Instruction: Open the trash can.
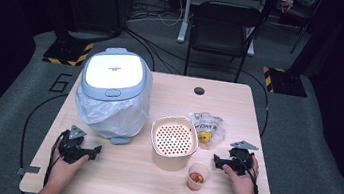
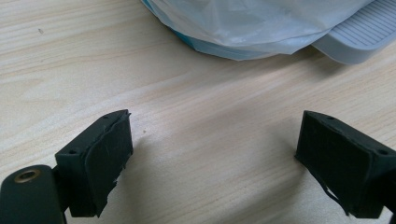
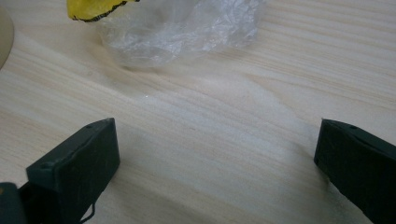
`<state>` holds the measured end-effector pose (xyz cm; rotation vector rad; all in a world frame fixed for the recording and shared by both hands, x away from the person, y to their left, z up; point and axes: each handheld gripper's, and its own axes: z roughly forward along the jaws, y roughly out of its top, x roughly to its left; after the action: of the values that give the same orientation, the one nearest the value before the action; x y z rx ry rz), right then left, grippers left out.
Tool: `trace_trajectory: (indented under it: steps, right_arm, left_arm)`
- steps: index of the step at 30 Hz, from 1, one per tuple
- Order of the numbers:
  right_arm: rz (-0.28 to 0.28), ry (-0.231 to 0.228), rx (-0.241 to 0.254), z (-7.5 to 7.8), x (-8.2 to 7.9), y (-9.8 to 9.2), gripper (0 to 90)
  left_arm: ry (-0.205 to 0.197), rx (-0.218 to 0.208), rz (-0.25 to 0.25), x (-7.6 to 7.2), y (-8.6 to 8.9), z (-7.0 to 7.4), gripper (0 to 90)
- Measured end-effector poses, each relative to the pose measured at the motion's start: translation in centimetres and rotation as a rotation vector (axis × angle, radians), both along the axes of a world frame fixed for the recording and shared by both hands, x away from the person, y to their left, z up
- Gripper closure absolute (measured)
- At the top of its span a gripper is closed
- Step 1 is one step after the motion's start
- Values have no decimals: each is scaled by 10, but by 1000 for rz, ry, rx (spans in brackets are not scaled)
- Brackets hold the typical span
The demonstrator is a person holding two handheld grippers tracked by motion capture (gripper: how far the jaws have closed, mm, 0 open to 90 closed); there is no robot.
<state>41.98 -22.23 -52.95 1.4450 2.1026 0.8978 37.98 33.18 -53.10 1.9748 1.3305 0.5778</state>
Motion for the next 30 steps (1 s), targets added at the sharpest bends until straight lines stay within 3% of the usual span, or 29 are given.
trace_trajectory:
  steps: [4, 15, 26, 28, 30]
  right_arm:
    - [6, -1, -8, 0, -1, -1, 0]
    - [2, 1, -1, 0, -3, 0, 0]
    - [4, -1, -2, 0, -3, -1, 0]
    - [4, -1, -2, 0, -3, -1, 0]
    - [2, 0, 0, 0, -3, 0, 0]
  left_arm:
    - [0, 8, -28, -2, 0, 1, 98]
    - [-10, 5, -18, -3, 1, 1, 141]
    - [-6, 7, -34, -3, 0, 0, 106]
    - [-12, 3, -33, -4, 1, 1, 130]
    - [-28, -7, -32, -5, 3, 2, 213]
